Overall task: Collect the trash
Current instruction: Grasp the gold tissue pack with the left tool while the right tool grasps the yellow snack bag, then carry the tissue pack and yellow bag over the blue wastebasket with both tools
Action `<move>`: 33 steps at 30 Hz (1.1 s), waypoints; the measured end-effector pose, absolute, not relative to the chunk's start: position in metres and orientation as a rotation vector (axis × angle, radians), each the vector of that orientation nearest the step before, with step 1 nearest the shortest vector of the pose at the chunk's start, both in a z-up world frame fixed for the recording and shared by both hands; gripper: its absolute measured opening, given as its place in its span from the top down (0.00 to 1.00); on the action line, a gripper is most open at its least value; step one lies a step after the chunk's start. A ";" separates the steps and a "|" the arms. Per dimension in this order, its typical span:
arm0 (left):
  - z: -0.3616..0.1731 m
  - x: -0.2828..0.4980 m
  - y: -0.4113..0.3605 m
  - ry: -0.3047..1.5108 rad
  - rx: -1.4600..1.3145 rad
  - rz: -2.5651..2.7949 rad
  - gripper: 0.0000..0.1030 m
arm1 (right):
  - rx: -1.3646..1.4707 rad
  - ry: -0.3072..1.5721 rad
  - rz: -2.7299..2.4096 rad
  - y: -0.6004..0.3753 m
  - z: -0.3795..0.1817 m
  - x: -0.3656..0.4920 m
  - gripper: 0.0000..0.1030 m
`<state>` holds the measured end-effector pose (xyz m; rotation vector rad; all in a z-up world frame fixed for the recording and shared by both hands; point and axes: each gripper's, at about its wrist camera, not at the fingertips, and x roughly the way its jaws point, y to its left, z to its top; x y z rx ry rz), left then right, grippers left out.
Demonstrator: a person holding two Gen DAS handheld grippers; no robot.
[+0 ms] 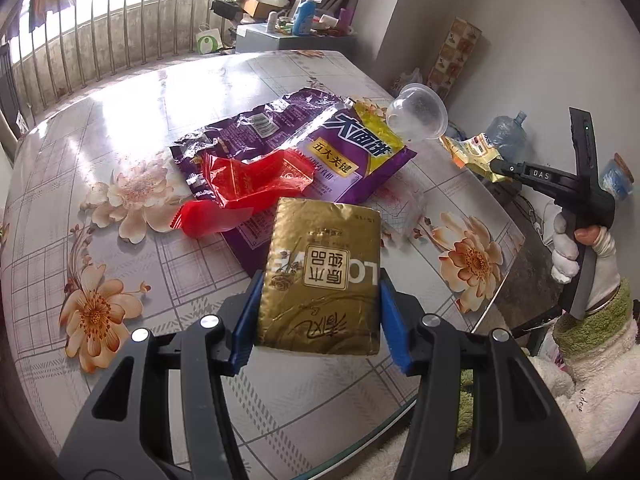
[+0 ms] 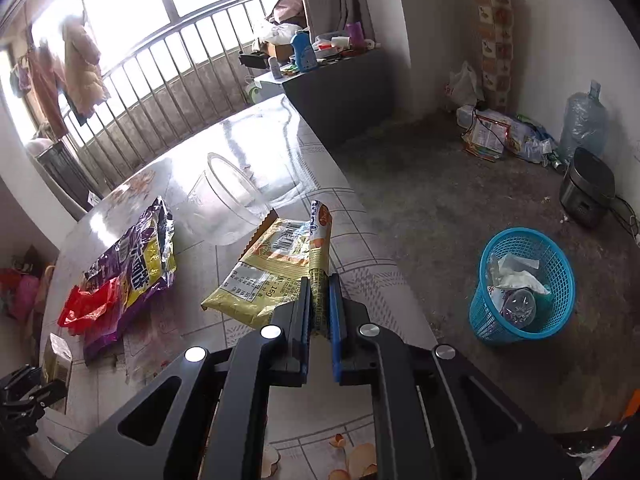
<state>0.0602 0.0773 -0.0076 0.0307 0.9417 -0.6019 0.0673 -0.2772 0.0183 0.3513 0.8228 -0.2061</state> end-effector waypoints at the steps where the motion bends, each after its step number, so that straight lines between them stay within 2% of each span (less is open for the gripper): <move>1: -0.005 0.061 0.077 0.937 0.026 -0.606 0.51 | 0.348 0.821 -0.204 -0.276 0.019 0.066 0.92; 22: 0.046 0.084 0.018 0.808 -0.012 -0.784 0.51 | 0.486 0.697 -0.231 -0.318 0.042 0.026 0.92; 33: 0.071 0.095 -0.064 0.785 0.022 -0.965 0.51 | 0.614 0.590 -0.357 -0.383 0.046 -0.018 0.92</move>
